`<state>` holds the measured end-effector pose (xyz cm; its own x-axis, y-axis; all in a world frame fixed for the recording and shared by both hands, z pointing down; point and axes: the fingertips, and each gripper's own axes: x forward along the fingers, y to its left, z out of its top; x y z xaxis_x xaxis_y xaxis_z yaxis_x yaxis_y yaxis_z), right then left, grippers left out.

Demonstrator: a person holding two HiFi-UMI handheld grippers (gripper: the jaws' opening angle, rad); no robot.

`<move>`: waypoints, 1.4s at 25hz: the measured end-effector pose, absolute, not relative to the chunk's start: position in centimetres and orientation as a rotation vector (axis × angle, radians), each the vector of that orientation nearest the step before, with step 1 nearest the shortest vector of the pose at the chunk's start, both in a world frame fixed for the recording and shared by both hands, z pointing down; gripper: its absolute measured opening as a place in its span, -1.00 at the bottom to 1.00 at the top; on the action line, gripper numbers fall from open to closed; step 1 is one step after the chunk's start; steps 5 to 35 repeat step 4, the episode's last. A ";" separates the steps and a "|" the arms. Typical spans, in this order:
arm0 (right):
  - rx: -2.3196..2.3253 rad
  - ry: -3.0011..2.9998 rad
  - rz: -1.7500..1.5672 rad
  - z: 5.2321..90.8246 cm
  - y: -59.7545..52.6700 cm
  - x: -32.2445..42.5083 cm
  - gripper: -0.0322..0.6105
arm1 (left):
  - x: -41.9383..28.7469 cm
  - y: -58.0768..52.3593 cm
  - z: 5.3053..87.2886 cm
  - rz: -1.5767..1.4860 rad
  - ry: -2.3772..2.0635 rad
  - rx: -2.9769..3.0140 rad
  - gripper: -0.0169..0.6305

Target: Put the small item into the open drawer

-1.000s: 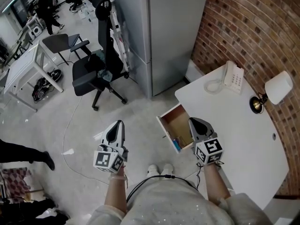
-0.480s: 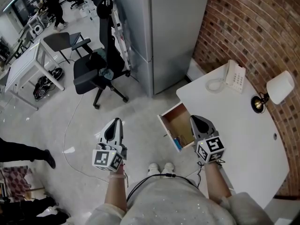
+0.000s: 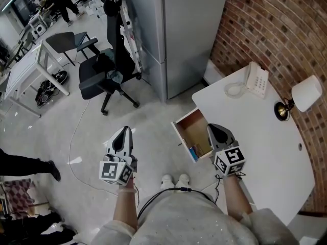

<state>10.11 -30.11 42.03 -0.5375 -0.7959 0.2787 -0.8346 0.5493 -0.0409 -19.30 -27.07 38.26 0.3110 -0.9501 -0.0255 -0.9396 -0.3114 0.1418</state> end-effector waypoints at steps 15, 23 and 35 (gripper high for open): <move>1.365 -2.557 0.255 42.4 -30.2 10.1 -0.89 | -19.3 -27.2 38.4 -0.159 -1.780 2.459 -0.93; 1.365 -2.557 0.255 42.4 -30.2 10.1 -0.89 | -19.3 -27.2 38.4 -0.159 -1.780 2.459 -0.93; 1.365 -2.557 0.255 42.4 -30.2 10.1 -0.89 | -19.3 -27.2 38.4 -0.159 -1.780 2.459 -0.93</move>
